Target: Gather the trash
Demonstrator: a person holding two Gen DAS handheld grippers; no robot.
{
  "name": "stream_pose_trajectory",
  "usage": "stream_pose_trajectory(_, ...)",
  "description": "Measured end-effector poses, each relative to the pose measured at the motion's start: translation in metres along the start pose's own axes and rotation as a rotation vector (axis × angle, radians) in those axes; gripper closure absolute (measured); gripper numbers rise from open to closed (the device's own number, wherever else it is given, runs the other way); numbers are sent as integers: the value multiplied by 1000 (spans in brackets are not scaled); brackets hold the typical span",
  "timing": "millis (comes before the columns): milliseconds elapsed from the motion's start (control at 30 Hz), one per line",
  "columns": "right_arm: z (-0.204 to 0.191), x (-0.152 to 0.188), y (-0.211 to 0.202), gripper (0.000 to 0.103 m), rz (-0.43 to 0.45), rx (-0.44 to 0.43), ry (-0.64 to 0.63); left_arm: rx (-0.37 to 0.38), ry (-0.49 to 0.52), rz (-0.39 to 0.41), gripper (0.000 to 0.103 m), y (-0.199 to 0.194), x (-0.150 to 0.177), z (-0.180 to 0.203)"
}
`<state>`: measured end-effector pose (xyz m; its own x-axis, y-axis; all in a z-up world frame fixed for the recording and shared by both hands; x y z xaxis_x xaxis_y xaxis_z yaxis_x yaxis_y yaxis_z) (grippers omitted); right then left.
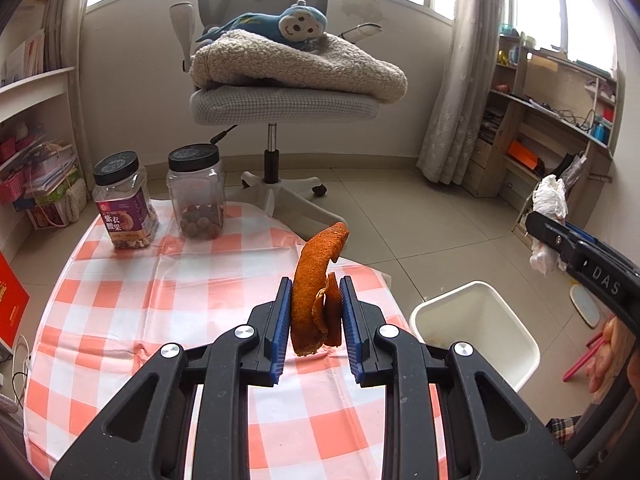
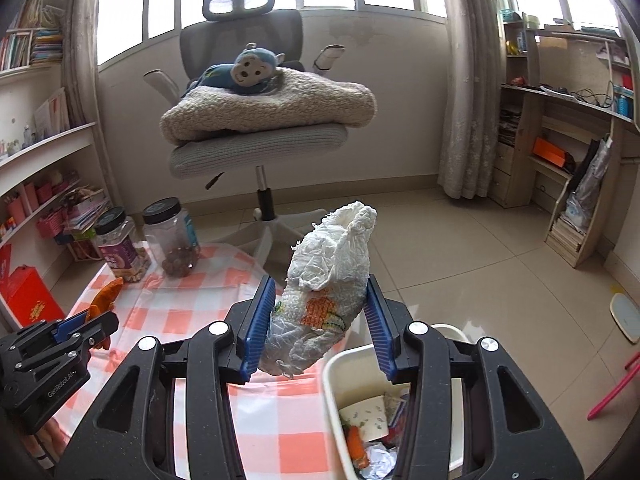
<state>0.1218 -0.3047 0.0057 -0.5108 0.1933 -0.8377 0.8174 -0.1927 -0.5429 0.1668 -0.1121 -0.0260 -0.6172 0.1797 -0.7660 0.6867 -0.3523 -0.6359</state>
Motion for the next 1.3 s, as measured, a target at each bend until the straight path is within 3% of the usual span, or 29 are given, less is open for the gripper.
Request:
stream_pose_trajectory(100,29,-2,-2,56,7,43,44,24,21,-10,78,7,3,17)
stream_pose_trajectory(233,61,-4,-7,29,22,100,102,50,43,-33,78,17,7,39)
stream_pose_trajectory(400,94,-5,-13,16,45,140,168,91,65,-41,78,21,6,68)
stream_pose_trajectory(733,152,-11,-33,8,109,187,312,207,132,-107,78,48,15,151)
stream_pose_trajectory(867,176,-12,-39,7,124,203,379,295,117,-163,77,65,20,188)
stream_pose_trajectory(900,181,-12,-39,7,124,205,396,310,116,-177,72,70,20,196)
stream_pose_trajectory(933,186,-12,-40,7,122,205,413,325,116,-194,59,75,21,204)
stream_pose_trajectory(1000,194,-11,-41,7,123,201,444,351,118,-226,43,81,21,215)
stream_pose_trajectory(1233,198,-9,-42,7,119,233,457,311,111,-206,17,69,17,205)
stream_pose_trajectory(1300,192,-10,-42,7,121,243,446,277,108,-189,15,63,12,194)
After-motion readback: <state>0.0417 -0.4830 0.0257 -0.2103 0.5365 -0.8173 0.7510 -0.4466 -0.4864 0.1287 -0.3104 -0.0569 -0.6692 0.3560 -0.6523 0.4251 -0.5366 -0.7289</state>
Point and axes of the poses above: each gripper's, at about its wrist camera, not at the fingertips, and y roughly the way its jaws point, z to its right, x to its underside, the point moved 5 cm from there along y, roughly the way its jaws point, and after that the axes turned 4 degrees about -z, right-handed, at the moved point
